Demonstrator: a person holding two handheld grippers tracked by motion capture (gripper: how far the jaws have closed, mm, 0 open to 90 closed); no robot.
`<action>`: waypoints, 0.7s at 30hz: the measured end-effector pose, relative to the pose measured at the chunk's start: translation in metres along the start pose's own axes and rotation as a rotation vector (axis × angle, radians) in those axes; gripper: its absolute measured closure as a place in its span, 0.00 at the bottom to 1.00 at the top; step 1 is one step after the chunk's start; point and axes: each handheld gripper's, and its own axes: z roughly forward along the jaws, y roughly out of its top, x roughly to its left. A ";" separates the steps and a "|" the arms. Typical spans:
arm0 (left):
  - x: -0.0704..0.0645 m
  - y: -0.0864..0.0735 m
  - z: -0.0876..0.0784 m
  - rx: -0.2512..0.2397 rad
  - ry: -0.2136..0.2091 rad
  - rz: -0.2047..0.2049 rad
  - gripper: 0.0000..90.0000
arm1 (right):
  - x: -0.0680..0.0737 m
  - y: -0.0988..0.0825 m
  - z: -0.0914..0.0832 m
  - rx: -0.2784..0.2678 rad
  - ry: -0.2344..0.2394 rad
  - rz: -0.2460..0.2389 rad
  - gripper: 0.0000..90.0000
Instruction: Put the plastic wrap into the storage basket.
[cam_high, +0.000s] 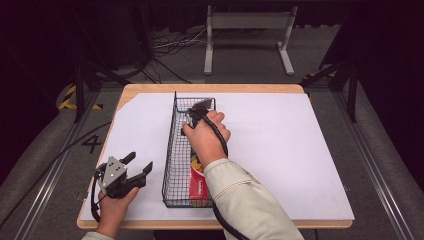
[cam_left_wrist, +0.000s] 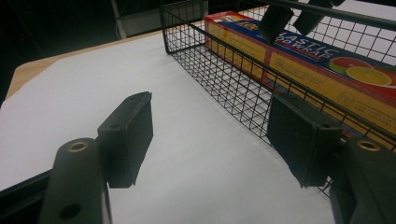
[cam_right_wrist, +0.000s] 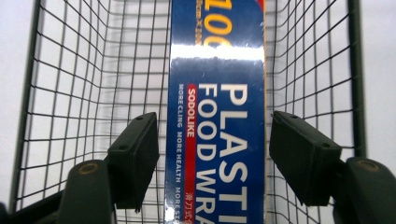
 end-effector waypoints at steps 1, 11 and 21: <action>0.000 0.000 0.000 0.001 0.000 0.001 0.35 | 0.000 0.000 0.000 0.000 0.000 0.000 0.37; 0.001 0.000 0.003 0.007 -0.002 -0.004 0.36 | -0.018 0.003 -0.020 -0.205 0.063 -0.083 0.31; 0.000 0.001 0.009 0.013 -0.011 -0.001 0.35 | -0.044 0.008 -0.032 -0.202 0.098 -0.085 0.31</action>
